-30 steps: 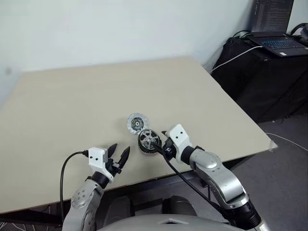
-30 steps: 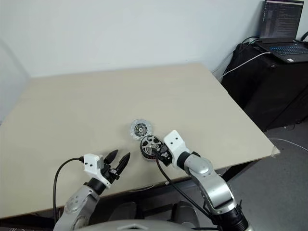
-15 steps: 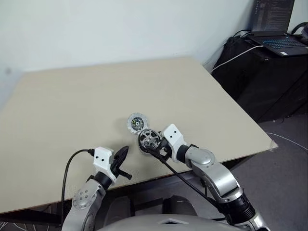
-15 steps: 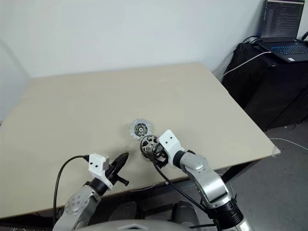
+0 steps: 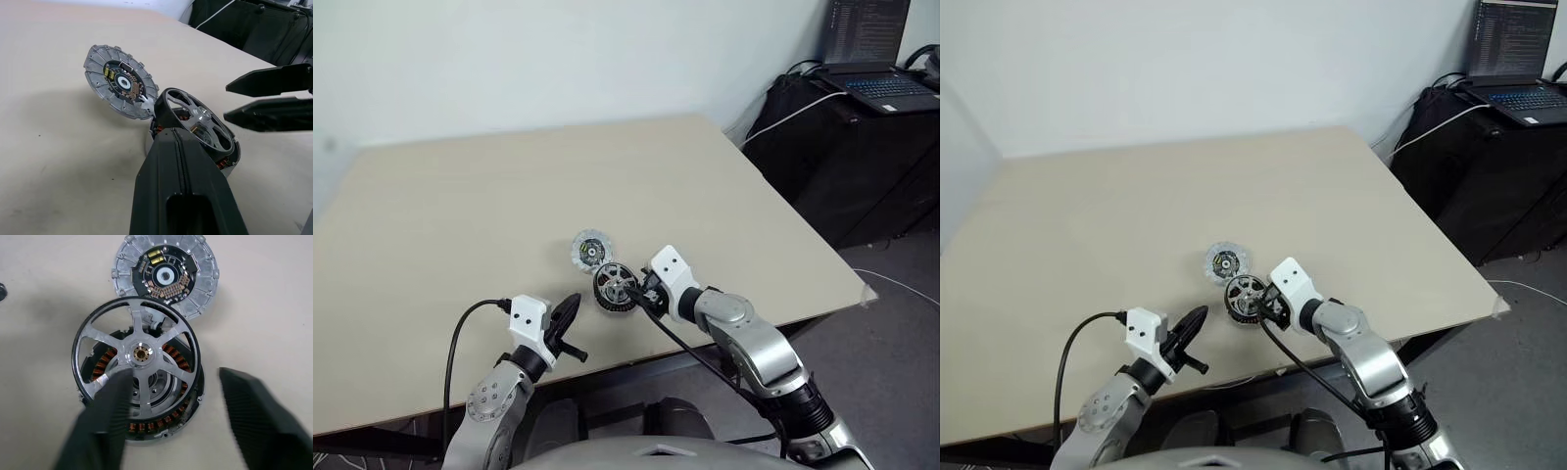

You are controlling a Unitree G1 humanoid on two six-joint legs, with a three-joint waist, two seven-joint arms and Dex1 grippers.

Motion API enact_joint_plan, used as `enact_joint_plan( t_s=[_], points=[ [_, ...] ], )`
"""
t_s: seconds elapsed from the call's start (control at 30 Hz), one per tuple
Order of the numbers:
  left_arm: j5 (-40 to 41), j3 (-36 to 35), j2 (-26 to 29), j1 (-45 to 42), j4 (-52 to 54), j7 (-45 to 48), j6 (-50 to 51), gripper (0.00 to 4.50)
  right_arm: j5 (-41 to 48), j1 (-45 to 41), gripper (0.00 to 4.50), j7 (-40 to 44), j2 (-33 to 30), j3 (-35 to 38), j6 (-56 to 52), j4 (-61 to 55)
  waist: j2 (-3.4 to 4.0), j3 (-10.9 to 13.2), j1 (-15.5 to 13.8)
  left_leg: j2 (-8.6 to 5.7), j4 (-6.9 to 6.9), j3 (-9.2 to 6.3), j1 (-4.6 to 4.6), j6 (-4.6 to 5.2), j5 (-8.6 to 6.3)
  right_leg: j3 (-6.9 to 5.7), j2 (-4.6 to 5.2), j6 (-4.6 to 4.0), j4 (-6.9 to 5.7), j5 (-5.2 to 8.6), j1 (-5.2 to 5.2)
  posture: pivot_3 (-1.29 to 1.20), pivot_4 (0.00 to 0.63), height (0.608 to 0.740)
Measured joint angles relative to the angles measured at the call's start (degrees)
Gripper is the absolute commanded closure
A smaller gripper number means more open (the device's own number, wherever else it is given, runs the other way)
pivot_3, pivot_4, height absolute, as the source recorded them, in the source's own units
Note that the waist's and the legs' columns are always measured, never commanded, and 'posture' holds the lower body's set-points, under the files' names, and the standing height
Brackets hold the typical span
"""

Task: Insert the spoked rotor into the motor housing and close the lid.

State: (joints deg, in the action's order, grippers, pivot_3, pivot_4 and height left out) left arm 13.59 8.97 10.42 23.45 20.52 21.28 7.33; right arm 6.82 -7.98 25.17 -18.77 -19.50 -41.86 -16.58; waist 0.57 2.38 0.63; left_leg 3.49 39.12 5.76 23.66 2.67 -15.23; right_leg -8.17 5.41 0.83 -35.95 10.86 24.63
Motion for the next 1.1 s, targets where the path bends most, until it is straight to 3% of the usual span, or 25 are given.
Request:
enact_joint_plan(
  t_s=[1.1],
  points=[
    [0.1,-0.1,-1.2,-0.1,-2.3,0.1,-1.6,4.5,-0.7,-1.8,2.58,2.8,0.3,-2.7,-2.4,2.4,0.01,0.0,0.0,0.0,0.0,0.01,-0.01,0.0,0.0,0.0,-0.01,0.0,-0.01,0.0,0.0,0.0,0.0,0.74]
  ],
)
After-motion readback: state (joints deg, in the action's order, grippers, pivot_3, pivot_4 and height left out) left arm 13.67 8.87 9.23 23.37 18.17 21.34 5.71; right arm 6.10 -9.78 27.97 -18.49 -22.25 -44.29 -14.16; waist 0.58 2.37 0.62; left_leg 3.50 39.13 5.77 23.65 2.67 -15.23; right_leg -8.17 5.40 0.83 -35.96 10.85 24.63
